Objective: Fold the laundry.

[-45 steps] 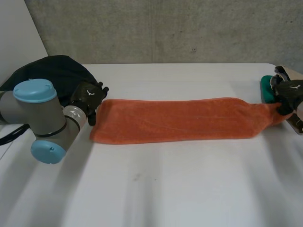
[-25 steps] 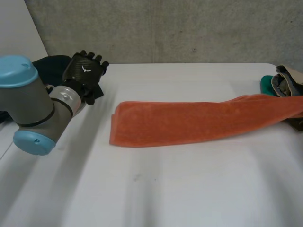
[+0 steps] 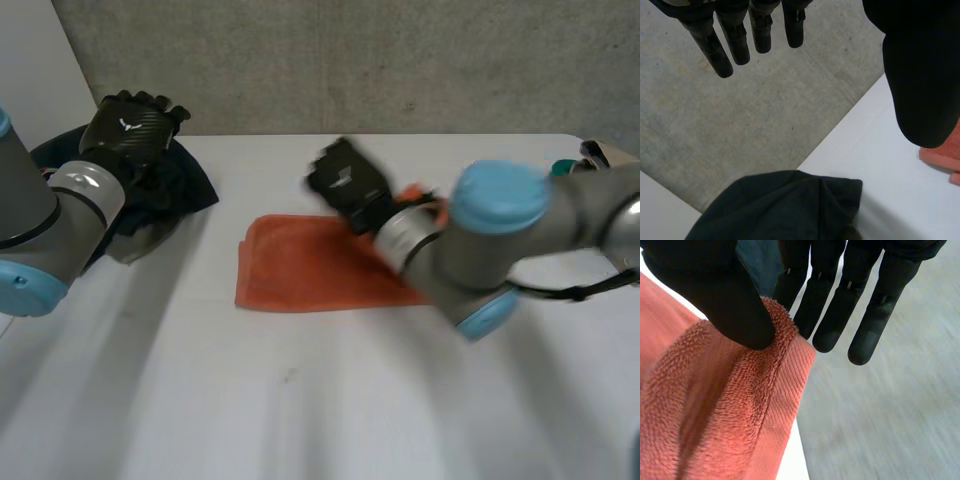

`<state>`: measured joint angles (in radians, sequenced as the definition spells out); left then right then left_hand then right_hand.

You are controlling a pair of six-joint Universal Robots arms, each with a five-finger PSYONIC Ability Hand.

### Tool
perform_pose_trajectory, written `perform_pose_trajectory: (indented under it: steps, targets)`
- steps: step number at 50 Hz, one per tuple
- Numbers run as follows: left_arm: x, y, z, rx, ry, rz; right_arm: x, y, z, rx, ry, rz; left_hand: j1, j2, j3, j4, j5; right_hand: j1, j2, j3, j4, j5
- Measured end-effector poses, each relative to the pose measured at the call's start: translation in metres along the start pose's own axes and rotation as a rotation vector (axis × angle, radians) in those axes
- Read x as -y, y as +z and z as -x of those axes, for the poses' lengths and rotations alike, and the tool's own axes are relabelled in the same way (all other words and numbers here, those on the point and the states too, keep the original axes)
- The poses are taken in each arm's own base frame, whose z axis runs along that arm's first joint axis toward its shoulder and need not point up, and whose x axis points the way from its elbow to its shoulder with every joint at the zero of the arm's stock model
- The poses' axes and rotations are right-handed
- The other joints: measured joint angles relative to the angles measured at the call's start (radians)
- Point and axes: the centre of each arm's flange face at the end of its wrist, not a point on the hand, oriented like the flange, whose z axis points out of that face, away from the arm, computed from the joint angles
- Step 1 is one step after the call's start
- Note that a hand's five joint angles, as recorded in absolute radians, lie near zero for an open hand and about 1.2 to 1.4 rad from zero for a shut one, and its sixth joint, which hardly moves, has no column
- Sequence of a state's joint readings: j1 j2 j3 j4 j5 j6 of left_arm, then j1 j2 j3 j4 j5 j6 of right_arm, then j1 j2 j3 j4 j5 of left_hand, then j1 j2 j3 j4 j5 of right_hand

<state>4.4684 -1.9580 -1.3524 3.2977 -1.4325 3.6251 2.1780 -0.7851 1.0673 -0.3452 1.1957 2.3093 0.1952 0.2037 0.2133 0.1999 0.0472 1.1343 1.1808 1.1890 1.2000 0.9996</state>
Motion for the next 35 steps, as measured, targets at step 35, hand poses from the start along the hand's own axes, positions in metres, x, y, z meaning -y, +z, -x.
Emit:
perform_pose_trajectory:
  steps: [35]
  targets:
    - [0.029,0.018,-0.075,-0.198,-0.197,-0.083,-0.02,-0.046,-0.07,-0.263,0.609,0.325,0.0,0.0,0.0,0.0,0.0,-0.913,-0.971,-0.977,-0.982,-0.962]
